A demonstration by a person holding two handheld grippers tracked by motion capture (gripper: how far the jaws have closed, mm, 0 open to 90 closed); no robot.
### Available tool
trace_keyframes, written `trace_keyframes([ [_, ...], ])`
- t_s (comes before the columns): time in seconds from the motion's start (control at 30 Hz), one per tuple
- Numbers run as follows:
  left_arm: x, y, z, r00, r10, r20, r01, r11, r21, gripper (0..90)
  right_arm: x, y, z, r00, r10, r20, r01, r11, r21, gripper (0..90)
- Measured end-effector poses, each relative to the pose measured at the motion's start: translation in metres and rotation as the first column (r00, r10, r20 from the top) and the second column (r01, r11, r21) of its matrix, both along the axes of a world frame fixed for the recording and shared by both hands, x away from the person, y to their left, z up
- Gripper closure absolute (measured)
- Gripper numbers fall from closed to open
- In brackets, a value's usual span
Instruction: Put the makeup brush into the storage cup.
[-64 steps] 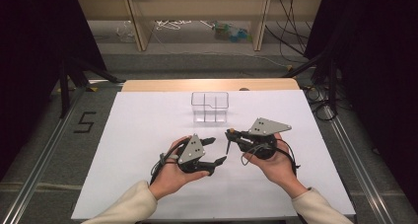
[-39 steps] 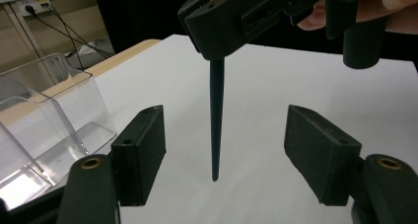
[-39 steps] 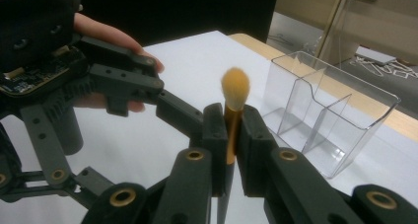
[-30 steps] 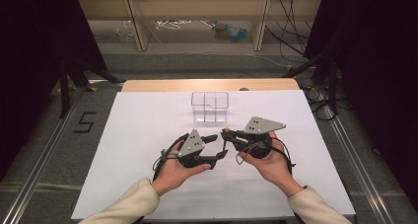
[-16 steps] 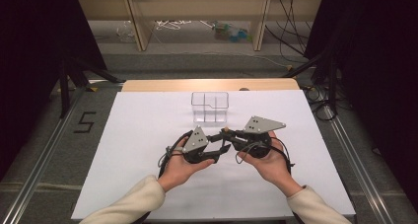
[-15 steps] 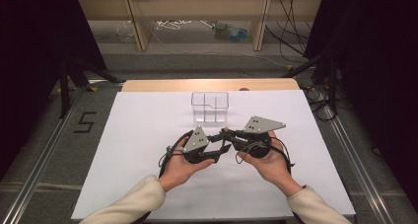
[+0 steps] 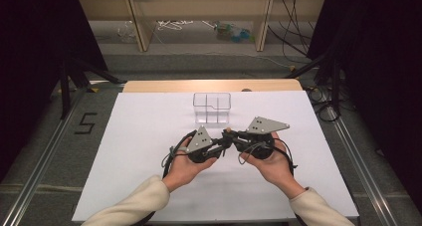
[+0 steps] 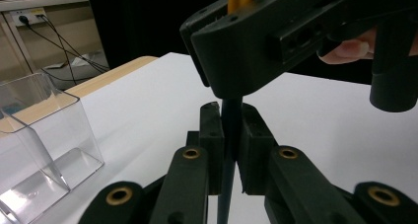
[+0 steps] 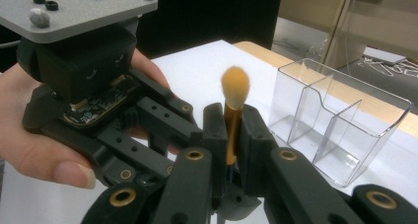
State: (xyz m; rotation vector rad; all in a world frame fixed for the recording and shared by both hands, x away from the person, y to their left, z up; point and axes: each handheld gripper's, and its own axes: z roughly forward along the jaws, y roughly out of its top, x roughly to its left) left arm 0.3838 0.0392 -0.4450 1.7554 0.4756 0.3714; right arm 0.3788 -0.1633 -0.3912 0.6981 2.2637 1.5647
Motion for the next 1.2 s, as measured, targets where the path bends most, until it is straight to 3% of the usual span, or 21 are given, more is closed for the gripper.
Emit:
trace_keyframes([
  [0.1,0.0,0.001,0.002,1.0,0.001,0.004,-0.001,1.0,-0.003,82.3,0.001,-0.001,0.0,0.9995,-0.008,0.03,0.007,0.9999,0.015,82.8],
  [0.2,0.001,0.002,0.002,1.0,0.008,0.005,-0.007,0.9999,-0.007,82.4,0.001,-0.002,-0.001,0.9997,-0.023,-0.002,0.023,0.9989,0.042,65.0],
  [0.47,0.003,0.007,0.006,0.9993,0.032,0.016,-0.032,0.9994,-0.013,82.5,0.002,-0.008,0.0,0.9978,-0.066,-0.008,0.066,0.9953,0.07,46.0],
  [1.2,0.009,0.019,0.016,0.9962,0.068,0.054,-0.066,0.9973,-0.032,82.5,-0.013,-0.035,0.005,0.9964,-0.082,0.017,0.08,0.9921,0.097,29.9],
])
